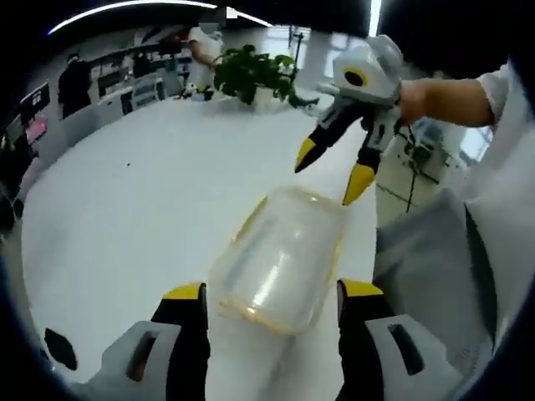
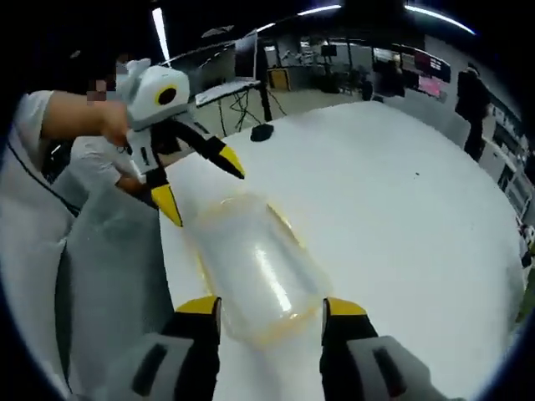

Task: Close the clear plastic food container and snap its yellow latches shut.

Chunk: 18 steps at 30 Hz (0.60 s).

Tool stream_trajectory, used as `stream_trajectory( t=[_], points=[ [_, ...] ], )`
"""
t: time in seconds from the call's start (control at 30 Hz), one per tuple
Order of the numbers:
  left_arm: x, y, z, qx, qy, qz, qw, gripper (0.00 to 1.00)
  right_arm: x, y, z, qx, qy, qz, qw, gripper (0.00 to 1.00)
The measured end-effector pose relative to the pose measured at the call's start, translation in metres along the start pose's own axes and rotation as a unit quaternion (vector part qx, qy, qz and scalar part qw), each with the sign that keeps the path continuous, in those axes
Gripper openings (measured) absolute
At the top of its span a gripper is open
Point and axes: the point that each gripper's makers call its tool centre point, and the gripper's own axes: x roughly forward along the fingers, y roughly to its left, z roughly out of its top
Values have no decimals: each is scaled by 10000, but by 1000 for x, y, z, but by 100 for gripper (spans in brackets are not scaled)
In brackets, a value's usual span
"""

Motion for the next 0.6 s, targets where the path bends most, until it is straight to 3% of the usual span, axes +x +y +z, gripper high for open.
stream_trajectory(
  t=[0.33,0.6],
  points=[
    [10,-15,15,927,24,-377,9950,51,3,4,19,-384,-168,118,9991,44],
    [24,-12,24,1108,30,-432,9929,43,14,5,32,-610,-195,177,9978,38]
  ],
)
